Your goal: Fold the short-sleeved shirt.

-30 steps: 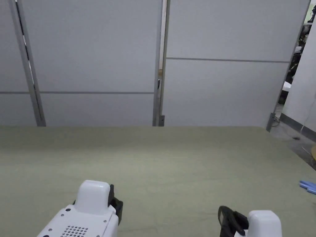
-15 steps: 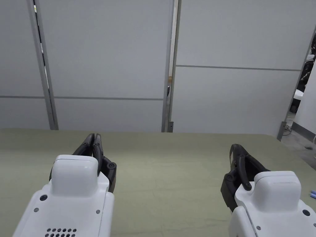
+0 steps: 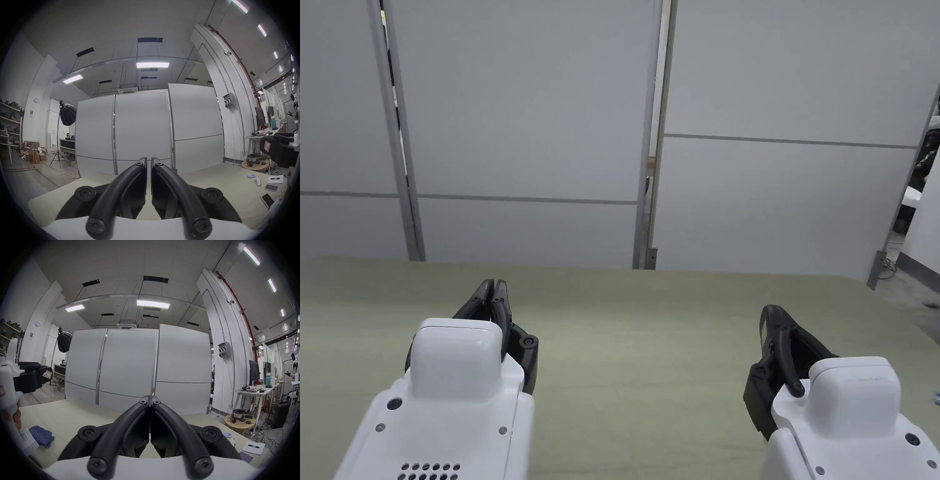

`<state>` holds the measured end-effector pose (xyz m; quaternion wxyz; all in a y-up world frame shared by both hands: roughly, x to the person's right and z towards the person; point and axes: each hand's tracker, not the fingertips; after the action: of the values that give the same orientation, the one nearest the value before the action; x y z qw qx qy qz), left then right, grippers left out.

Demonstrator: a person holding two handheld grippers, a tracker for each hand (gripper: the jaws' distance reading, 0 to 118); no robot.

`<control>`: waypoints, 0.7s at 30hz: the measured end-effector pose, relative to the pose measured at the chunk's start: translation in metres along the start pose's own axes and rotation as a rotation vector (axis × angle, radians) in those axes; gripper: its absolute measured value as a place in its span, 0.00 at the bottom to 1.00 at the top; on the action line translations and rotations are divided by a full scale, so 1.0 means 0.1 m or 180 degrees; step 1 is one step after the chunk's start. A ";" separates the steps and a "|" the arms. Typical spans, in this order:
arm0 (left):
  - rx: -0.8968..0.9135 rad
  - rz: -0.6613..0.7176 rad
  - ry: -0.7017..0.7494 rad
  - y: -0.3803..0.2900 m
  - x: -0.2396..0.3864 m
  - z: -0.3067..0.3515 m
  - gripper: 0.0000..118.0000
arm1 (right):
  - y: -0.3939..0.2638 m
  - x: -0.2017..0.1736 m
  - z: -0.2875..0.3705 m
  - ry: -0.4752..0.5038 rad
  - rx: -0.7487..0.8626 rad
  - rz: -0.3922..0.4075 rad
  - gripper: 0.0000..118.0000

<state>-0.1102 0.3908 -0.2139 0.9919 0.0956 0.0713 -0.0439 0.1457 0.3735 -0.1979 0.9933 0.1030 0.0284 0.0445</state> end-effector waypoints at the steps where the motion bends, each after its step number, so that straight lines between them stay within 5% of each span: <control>1: 0.0001 -0.0006 0.0002 0.00 0.00 0.00 0.05 | 0.00 -0.01 0.00 0.0009 -0.0006 0.0005 0.02; 21: 0.0007 0.0001 0.0052 0.01 -0.05 0.05 0.05 | 0.01 -0.05 0.01 0.0065 -0.0017 -0.0004 0.02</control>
<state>-0.1146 0.3916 -0.2080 0.9912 0.0970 0.0793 -0.0431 0.1403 0.3736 -0.1966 0.9932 0.0999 0.0385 0.0450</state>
